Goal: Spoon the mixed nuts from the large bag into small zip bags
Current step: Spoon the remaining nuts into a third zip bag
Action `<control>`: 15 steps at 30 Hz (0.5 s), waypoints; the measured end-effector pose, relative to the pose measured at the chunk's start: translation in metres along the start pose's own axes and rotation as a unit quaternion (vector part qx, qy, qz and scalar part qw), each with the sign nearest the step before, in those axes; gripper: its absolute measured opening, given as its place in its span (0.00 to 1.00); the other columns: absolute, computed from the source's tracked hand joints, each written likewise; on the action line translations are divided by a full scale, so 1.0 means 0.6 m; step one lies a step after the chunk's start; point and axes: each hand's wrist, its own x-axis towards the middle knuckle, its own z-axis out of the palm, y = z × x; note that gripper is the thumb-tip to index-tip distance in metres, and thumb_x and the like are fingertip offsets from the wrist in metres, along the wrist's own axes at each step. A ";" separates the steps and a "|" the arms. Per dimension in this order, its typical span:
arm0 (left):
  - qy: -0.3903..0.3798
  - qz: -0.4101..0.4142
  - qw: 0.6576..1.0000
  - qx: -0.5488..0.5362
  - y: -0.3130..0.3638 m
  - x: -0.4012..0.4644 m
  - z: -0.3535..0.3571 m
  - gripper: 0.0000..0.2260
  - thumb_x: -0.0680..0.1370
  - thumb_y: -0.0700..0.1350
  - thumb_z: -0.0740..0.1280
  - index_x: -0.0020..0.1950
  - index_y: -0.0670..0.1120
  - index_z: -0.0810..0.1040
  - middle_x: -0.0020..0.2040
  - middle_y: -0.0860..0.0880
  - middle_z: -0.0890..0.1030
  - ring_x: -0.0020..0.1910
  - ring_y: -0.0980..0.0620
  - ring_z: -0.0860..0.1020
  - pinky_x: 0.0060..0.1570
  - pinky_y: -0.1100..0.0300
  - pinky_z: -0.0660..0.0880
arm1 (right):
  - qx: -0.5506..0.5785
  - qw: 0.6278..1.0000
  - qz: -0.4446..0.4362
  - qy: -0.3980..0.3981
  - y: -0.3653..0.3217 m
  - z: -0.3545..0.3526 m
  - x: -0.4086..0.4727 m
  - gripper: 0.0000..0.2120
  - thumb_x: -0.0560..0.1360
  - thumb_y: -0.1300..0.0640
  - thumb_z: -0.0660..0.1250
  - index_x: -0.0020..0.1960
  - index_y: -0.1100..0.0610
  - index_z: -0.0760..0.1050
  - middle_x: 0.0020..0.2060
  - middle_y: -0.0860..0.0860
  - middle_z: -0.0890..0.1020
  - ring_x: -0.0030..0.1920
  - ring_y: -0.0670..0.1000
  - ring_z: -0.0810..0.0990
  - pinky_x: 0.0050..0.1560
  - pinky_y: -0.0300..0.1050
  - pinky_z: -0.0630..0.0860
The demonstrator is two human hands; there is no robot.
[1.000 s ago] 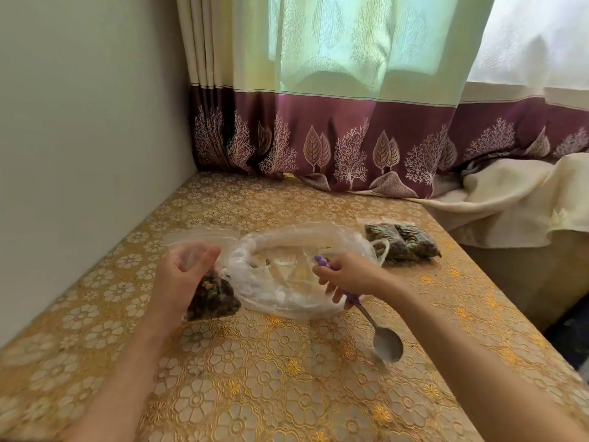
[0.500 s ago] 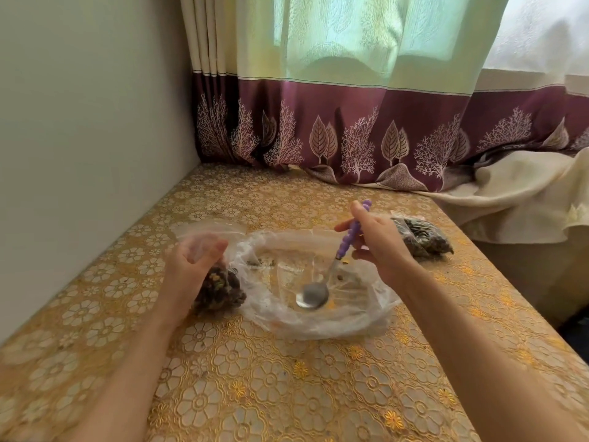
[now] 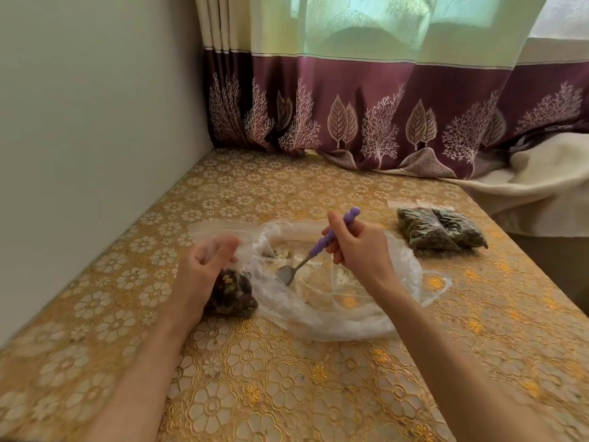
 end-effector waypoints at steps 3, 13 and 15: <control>0.001 -0.013 1.000 -0.006 0.000 0.000 0.001 0.30 0.59 0.75 0.64 0.47 0.55 0.82 0.46 0.54 0.83 0.48 0.57 0.79 0.58 0.53 0.72 | -0.002 1.000 -0.017 0.012 -0.004 0.010 -0.008 0.20 0.80 0.54 0.62 0.31 0.59 0.77 0.26 0.54 0.83 0.22 0.46 0.73 0.24 0.34 0.68; 0.010 -0.055 0.998 -0.001 -0.012 0.008 0.002 0.40 0.51 0.80 0.63 0.48 0.50 0.78 0.47 0.50 0.81 0.48 0.50 0.79 0.51 0.55 0.74 | 0.123 0.984 0.119 0.049 0.019 0.040 -0.032 0.23 0.78 0.53 0.64 0.26 0.56 0.81 0.29 0.55 0.84 0.26 0.48 0.79 0.29 0.38 0.77; 0.003 -0.058 0.998 -0.004 -0.011 0.007 0.002 0.37 0.53 0.79 0.64 0.47 0.52 0.80 0.48 0.50 0.81 0.49 0.49 0.80 0.55 0.50 0.74 | 0.148 0.977 0.146 0.046 0.022 0.047 -0.031 0.22 0.78 0.54 0.64 0.27 0.57 0.80 0.31 0.57 0.84 0.28 0.50 0.81 0.31 0.39 0.79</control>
